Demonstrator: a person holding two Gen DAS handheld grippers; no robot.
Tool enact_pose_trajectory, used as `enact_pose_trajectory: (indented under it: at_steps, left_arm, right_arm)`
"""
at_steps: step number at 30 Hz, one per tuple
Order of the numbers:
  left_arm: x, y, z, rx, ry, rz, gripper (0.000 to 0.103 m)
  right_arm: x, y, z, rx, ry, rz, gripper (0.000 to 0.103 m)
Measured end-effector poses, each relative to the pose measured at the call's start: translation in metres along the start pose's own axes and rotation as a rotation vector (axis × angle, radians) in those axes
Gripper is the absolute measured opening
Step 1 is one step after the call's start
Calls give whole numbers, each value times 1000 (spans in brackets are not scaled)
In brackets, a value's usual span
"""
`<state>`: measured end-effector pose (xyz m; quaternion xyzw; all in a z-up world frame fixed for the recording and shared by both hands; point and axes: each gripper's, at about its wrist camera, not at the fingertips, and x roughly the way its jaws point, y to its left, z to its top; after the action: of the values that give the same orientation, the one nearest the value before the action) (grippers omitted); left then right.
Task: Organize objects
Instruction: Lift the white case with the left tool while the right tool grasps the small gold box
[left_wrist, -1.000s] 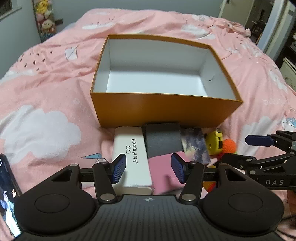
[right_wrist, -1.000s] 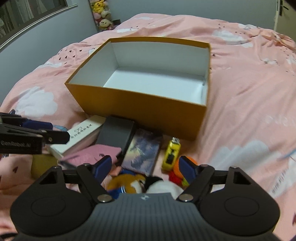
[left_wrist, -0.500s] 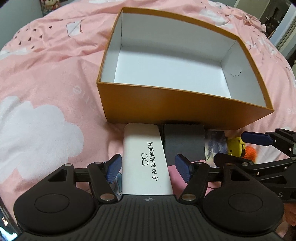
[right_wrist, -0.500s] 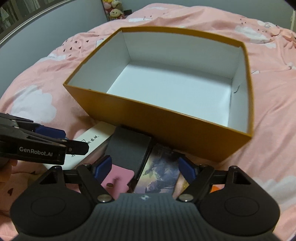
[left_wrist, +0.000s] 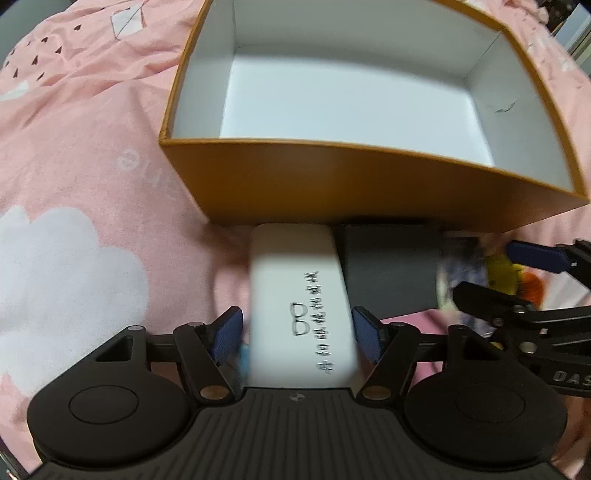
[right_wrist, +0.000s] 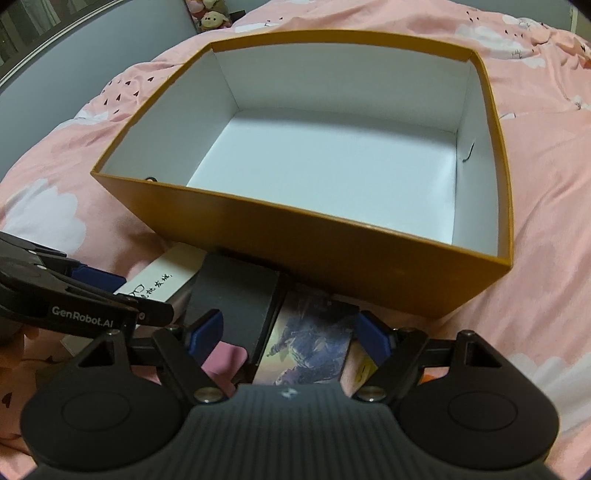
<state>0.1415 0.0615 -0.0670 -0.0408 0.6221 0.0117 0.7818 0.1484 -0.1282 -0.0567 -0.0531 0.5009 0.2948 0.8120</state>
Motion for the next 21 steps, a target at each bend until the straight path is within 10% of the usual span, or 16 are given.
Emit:
enact_pose_trajectory:
  at_steps: [21]
  left_arm:
    - [-40, 1, -35, -67, -199, -4, 69]
  right_arm:
    - [-20, 20, 0, -82, -8, 45, 80]
